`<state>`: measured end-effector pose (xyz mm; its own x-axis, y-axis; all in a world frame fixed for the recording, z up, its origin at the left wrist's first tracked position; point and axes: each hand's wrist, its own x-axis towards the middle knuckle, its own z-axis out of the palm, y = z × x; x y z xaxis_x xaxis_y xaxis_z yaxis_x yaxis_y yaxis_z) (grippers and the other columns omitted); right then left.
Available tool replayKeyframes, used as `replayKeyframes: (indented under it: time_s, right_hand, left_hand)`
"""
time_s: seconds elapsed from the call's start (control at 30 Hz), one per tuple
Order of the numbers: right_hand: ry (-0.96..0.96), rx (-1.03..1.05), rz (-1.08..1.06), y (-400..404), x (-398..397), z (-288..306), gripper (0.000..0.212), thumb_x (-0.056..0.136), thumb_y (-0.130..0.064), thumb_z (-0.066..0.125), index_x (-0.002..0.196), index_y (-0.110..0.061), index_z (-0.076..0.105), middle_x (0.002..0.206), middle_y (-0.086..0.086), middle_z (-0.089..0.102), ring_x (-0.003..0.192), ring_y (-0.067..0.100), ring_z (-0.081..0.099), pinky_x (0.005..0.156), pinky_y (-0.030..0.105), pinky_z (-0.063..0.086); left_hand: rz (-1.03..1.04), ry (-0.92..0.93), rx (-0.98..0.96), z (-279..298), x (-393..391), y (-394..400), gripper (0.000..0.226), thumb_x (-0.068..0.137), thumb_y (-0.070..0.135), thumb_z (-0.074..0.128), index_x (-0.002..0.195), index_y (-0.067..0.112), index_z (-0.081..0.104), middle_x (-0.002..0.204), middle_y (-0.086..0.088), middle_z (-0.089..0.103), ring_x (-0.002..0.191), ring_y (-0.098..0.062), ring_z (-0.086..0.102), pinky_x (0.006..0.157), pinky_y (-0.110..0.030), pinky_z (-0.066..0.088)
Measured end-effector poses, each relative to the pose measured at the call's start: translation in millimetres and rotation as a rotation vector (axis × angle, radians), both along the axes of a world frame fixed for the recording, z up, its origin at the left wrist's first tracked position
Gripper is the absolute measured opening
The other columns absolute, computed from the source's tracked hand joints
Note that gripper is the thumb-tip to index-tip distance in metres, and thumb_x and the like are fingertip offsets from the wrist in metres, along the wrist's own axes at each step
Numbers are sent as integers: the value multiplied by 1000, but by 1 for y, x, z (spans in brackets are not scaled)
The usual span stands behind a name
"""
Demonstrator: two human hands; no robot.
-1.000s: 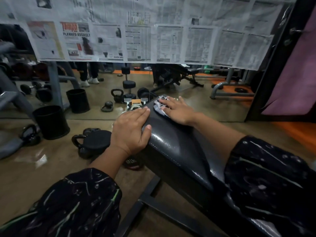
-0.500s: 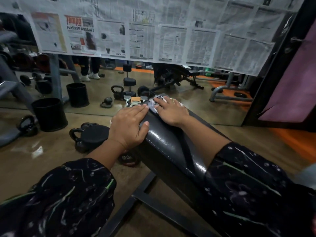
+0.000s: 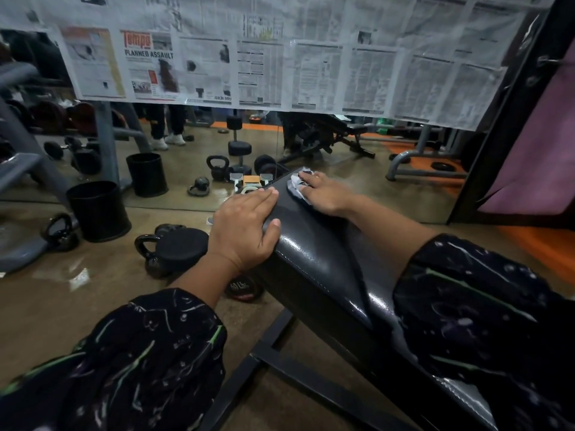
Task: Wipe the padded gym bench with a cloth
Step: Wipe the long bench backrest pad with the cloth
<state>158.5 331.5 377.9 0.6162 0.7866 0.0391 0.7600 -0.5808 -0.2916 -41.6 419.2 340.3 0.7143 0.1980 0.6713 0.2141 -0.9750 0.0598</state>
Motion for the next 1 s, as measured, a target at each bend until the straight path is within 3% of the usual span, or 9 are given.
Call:
replayKeyframes:
  time_s: [0.1,0.23,0.43,0.5,0.6,0.7,0.83,1.0]
  right_hand:
    - [-99,6,107,4,-19,-3,59,90,-60,16,147,-47,19,161,-7,14,149,23,8,119,51,9]
    - [-69,113,265,-33,-20,-9,50,99,-49,29,148,-42,25,160,-8,18,149,15,9,121,42,6]
    - [33,51,-80,-6,16,-7,64,90,-60,20,150,-39,16,161,2,15,148,29,14,119,48,13]
    - [15,14,-52,12,4,0,72,80,-65,15,148,-43,16,161,1,15,148,28,13,118,51,14]
    - [-21,75,201,5,-20,7,59,88,-60,31,144,-42,34,156,-3,30,144,20,24,117,44,19]
    - [199,171,205,-16,-5,8,48,95,-42,50,142,-36,42,149,-5,37,134,16,36,105,28,26]
    - [128,141,-61,9,14,11,54,94,-49,42,146,-36,35,158,1,27,144,25,26,115,32,19]
    - [-52,97,136,11,-13,8,48,98,-48,34,146,-38,34,159,-3,24,147,22,18,119,40,13]
  left_hand:
    - [-2,4,3,-1,1,1,59,84,40,35,129,8,58,128,-9,62,118,-24,58,101,-38,40]
    - [-2,-6,7,0,1,2,59,84,40,36,129,9,59,127,-8,63,118,-23,58,100,-37,40]
    - [-9,-33,6,0,0,1,57,84,39,38,127,9,60,126,-7,64,117,-22,59,100,-37,42]
    - [-9,-23,6,0,0,0,57,84,39,38,127,8,60,125,-8,64,117,-22,59,100,-37,43]
    - [-12,-13,6,0,0,1,57,84,40,38,127,9,60,125,-9,64,117,-23,59,100,-38,44]
    - [-11,-19,3,0,0,2,58,84,40,38,127,9,60,125,-8,64,116,-22,59,99,-37,43]
    - [-18,-21,0,-1,0,2,57,84,39,39,127,8,60,126,-9,63,117,-22,59,100,-37,42]
    - [-21,-23,-4,-1,0,1,58,84,39,38,127,8,60,126,-9,63,116,-23,59,99,-37,43]
